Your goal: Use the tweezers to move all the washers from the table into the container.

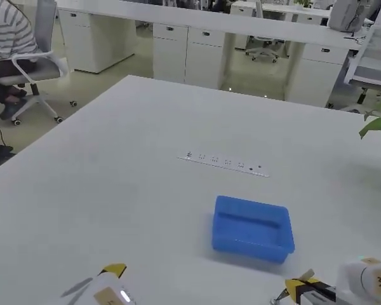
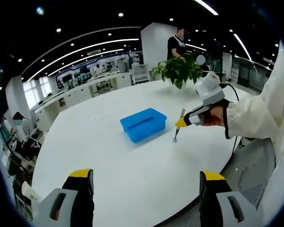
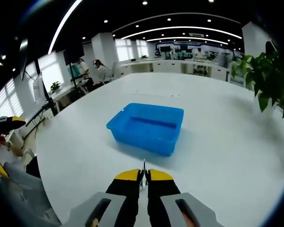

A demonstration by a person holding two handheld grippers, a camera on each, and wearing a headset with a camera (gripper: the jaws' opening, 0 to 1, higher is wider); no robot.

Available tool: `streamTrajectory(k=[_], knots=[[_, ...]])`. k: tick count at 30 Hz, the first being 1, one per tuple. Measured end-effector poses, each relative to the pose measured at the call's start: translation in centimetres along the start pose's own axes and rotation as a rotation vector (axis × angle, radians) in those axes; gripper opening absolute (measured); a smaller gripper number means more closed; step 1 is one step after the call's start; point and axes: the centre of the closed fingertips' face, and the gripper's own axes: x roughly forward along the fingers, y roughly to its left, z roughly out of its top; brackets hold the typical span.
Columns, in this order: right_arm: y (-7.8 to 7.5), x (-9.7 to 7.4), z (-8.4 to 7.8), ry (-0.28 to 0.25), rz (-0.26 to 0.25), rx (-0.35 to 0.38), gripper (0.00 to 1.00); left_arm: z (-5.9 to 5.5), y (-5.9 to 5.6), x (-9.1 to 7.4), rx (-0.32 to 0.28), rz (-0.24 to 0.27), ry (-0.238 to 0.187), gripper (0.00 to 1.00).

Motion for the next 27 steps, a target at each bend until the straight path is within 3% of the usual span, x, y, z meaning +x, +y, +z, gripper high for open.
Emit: streamTrajectory(k=[16, 27], knots=[[0.3, -1.2, 3.2, -0.033, 0.011, -0.094, 0.01, 0.1, -0.6, 0.0, -0.008, -0.007, -0.011, 0.95], [-0.1, -1.1, 6.4, -0.085, 0.003, -0.130, 0.01, -0.5, -1.1, -0.1, -0.008, -0.035, 0.004, 0.95]])
